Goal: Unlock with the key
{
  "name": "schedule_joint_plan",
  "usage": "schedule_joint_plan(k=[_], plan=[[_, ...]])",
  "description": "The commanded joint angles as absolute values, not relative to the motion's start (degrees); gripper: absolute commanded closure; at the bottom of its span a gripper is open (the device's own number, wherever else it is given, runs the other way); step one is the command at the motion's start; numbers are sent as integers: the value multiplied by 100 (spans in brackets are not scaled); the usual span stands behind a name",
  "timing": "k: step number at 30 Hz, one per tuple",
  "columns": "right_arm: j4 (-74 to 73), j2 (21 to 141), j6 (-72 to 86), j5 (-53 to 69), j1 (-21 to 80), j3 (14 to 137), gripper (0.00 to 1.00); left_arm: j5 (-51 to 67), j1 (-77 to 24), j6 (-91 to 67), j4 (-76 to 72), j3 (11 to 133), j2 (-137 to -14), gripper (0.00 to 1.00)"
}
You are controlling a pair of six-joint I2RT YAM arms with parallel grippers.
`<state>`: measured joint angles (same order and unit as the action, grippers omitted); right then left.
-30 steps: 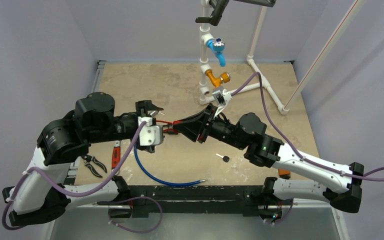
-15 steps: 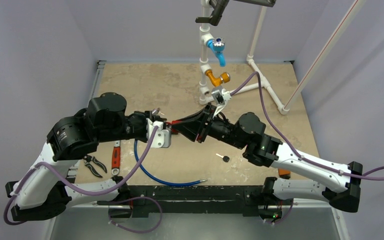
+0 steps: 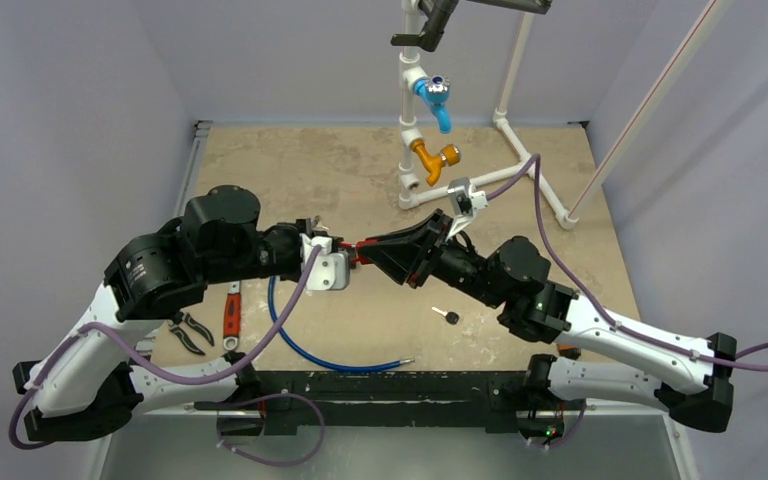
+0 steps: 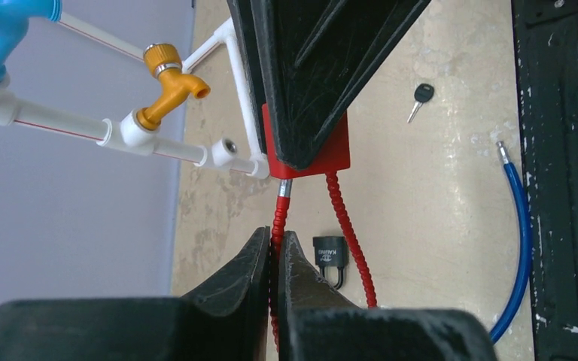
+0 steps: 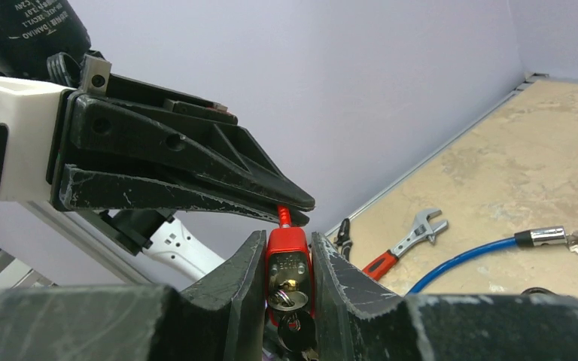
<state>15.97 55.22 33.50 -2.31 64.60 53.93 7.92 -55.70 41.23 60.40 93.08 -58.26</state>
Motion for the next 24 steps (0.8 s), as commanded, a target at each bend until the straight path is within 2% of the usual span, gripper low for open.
schedule_joint_plan(k=[1, 12, 13, 15, 16, 20, 24], plan=[[1931, 4988, 3310, -787, 6434, 5291, 100, 337, -5264, 3751, 6201, 9352, -5504, 100], [2105, 4863, 3457, -865, 6434, 5105, 100, 485, -5027, 3667, 6235, 9185, -5316, 100], [2211, 4923, 3491, -823, 6434, 5095, 100, 602, -5027, 3594, 6251, 9220, -5340, 90], [2281, 5200, 3491, -686, 6434, 5269, 100, 946, -5027, 3509, 6323, 9374, -5415, 10], [2284, 5317, 3474, -628, 6438, 5374, 100, 1061, -5032, 3459, 6334, 9501, -5485, 1], [2265, 5568, 3397, -490, 6434, 5669, 100, 1442, -5043, 3364, 6453, 10068, -5707, 0], [2311, 5694, 3425, -434, 6449, 5753, 100, 1438, -5225, 3583, 6414, 10012, -5779, 0]])
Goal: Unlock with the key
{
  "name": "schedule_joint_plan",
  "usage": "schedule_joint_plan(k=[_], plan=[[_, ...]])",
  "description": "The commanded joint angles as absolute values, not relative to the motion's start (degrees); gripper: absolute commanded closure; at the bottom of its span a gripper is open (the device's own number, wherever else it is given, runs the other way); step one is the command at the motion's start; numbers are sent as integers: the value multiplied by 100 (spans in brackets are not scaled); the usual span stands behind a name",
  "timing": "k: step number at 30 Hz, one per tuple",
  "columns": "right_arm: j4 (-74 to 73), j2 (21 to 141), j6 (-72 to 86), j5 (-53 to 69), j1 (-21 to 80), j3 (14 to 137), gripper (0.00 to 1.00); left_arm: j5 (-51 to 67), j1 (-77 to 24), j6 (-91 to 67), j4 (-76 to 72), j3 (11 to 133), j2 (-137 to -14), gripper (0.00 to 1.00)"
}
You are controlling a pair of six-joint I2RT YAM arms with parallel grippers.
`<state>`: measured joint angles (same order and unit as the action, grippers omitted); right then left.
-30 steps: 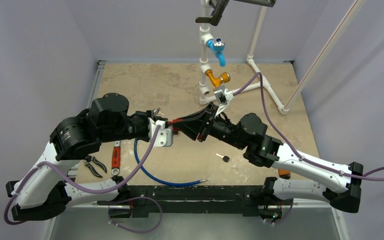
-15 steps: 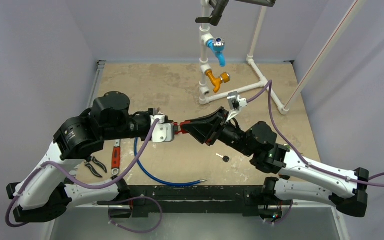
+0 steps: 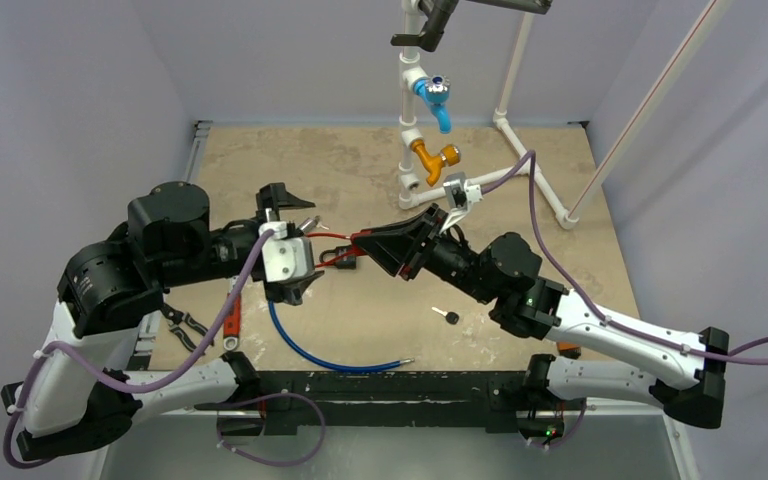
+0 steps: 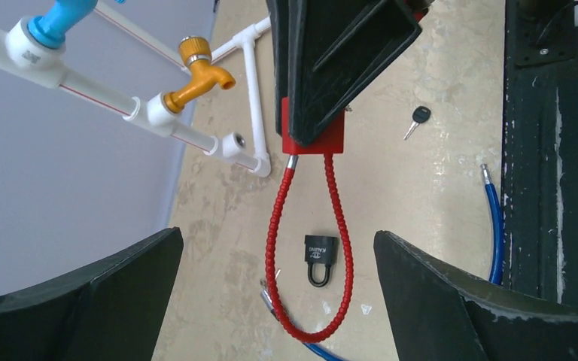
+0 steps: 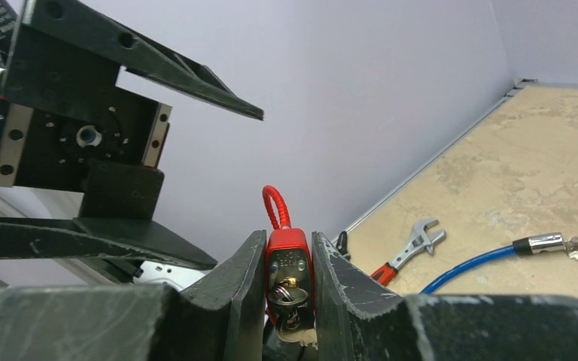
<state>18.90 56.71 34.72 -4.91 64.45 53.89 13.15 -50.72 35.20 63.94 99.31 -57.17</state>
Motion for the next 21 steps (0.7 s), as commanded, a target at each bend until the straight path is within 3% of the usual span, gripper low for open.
schedule_joint_plan(k=[1, 19, 21], plan=[[2330, 5728, 3435, -417, 6459, 5779, 100, 1374, -5304, 3666, 6375, 9948, -5782, 0], [2410, 5777, 3407, -504, 6530, 5833, 100, -432, -6032, 4324, 5586, 9438, -6152, 0], [2417, 5724, 3417, -554, 6530, 5778, 100, -634, -6047, 4372, 5515, 9428, -6133, 5]])
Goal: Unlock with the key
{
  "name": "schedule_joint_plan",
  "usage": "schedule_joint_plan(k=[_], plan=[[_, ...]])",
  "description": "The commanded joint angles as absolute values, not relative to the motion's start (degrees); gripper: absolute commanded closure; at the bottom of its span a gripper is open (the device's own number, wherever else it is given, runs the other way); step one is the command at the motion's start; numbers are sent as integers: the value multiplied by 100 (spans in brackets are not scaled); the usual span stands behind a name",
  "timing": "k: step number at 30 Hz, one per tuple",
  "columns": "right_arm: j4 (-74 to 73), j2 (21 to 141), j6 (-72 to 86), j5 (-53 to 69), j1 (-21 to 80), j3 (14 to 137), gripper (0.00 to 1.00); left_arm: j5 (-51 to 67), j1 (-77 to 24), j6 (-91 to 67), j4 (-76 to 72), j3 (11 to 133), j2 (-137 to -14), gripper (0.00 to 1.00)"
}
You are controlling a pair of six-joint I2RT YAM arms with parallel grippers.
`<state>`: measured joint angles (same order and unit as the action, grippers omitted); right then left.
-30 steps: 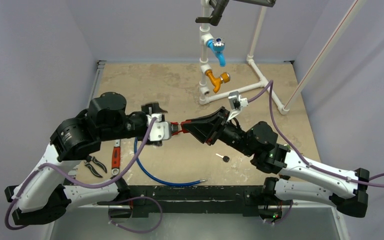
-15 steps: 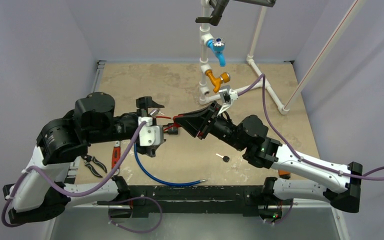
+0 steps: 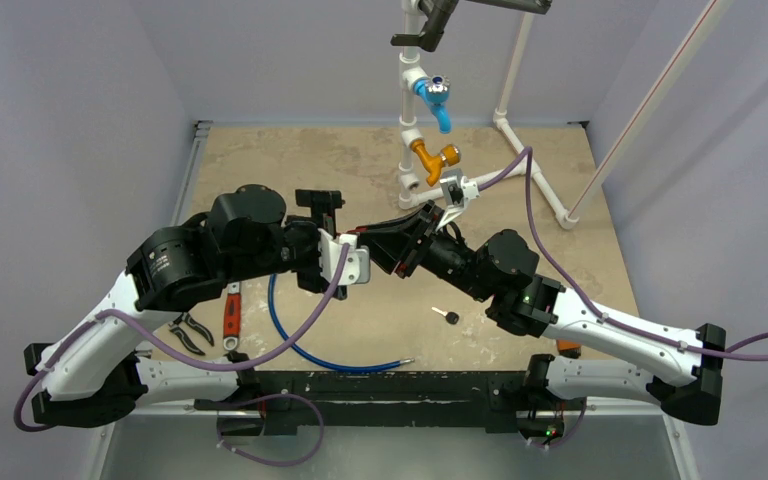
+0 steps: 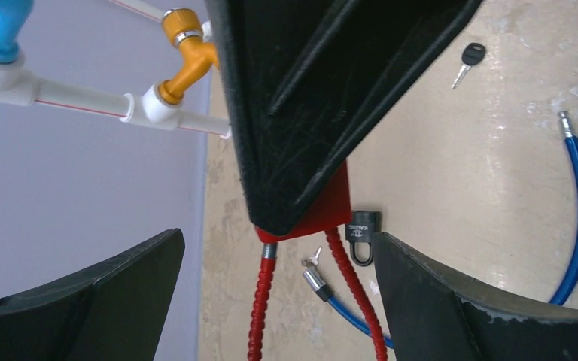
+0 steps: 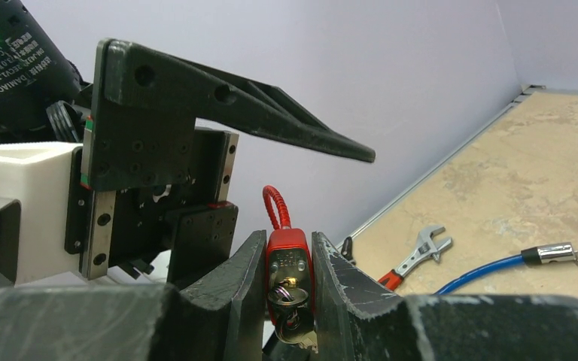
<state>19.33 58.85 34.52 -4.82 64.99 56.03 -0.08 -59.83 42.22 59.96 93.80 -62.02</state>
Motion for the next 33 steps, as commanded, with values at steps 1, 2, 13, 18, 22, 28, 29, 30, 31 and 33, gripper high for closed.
schedule_joint_plan(k=[1, 2, 13, 18, 22, 28, 29, 30, 31, 33], plan=[[2413, 5702, 3423, -593, 6531, 5741, 100, -716, -6059, 4419, 5483, 9404, -6113, 10], [2421, 5667, 3432, -619, 6530, 5699, 100, -789, -6064, 4461, 5442, 9371, -6083, 14], [2436, 5730, 3710, -743, 6530, 5594, 100, -680, -6126, 4753, 5677, 9288, -5951, 65], [2504, 5667, 3831, -827, 6526, 5491, 100, -639, -6135, 4689, 5728, 9294, -5924, 74], [2740, 5423, 4004, -1011, 6531, 5188, 100, -773, -5958, 4174, 5619, 9400, -5894, 100], [2996, 5122, 4104, -1172, 6530, 4821, 100, 344, -5022, 2718, 5762, 9586, -5724, 100], [3043, 5106, 4125, -1140, 6530, 4793, 100, 442, -4944, 2650, 5771, 9567, -5678, 100], [3084, 5099, 4137, -1114, 6530, 4770, 100, 599, -4876, 2607, 5816, 9554, -5633, 100], [3093, 5104, 4139, -1110, 6530, 4771, 100, 742, -4828, 2610, 5849, 9543, -5589, 97], [3041, 5152, 4138, -1088, 6530, 4815, 100, 1109, -4748, 2619, 5929, 9557, -5530, 50]])
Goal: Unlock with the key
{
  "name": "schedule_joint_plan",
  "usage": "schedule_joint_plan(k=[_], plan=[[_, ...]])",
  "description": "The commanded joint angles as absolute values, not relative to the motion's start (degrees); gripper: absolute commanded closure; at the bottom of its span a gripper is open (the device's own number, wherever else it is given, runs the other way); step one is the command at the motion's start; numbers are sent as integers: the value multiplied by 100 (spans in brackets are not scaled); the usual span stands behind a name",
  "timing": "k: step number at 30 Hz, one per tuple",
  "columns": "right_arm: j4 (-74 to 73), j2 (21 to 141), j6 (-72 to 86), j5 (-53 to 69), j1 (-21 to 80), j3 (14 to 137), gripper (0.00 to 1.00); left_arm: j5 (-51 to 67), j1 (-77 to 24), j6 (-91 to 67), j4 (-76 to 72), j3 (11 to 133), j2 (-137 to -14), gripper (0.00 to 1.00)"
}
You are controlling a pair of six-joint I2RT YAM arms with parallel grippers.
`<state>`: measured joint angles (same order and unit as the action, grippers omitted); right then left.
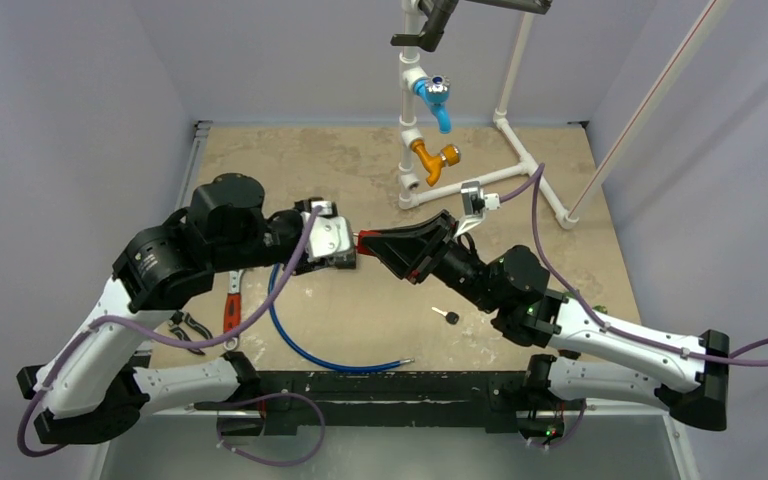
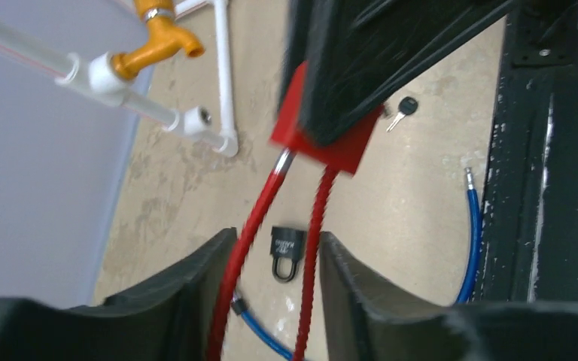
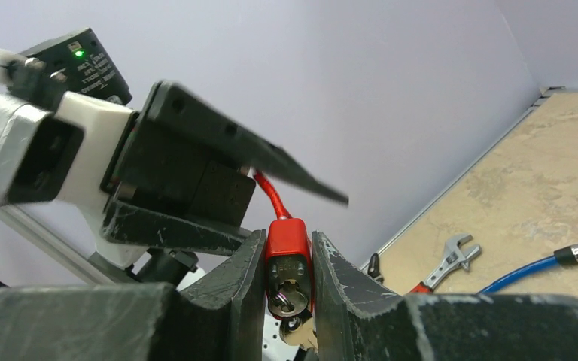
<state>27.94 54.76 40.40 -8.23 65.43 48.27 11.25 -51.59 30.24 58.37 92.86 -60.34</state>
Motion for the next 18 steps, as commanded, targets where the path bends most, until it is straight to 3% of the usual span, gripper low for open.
schedule_joint_plan(k=[1, 3, 5, 6, 14, 18], plan=[[3058, 5169, 4139, -1051, 6530, 4809, 100, 1280, -4708, 2609, 5988, 9610, -5529, 43], [3051, 5205, 4104, -943, 6532, 4828, 100, 1639, -4652, 2596, 6061, 9759, -5535, 32], [3004, 5246, 4022, -837, 6531, 4866, 100, 2019, -4616, 2604, 6148, 9956, -5546, 3], [2936, 5254, 3991, -809, 6530, 4903, 100, 2153, -4607, 2618, 6184, 10029, -5554, 0], [2734, 5502, 3750, -299, 6531, 5222, 100, 2661, -4598, 2933, 6404, 10846, -5802, 0], [2849, 5676, 3656, 149, 6535, 5406, 100, 2859, -4599, 2768, 6404, 10688, -5939, 0]])
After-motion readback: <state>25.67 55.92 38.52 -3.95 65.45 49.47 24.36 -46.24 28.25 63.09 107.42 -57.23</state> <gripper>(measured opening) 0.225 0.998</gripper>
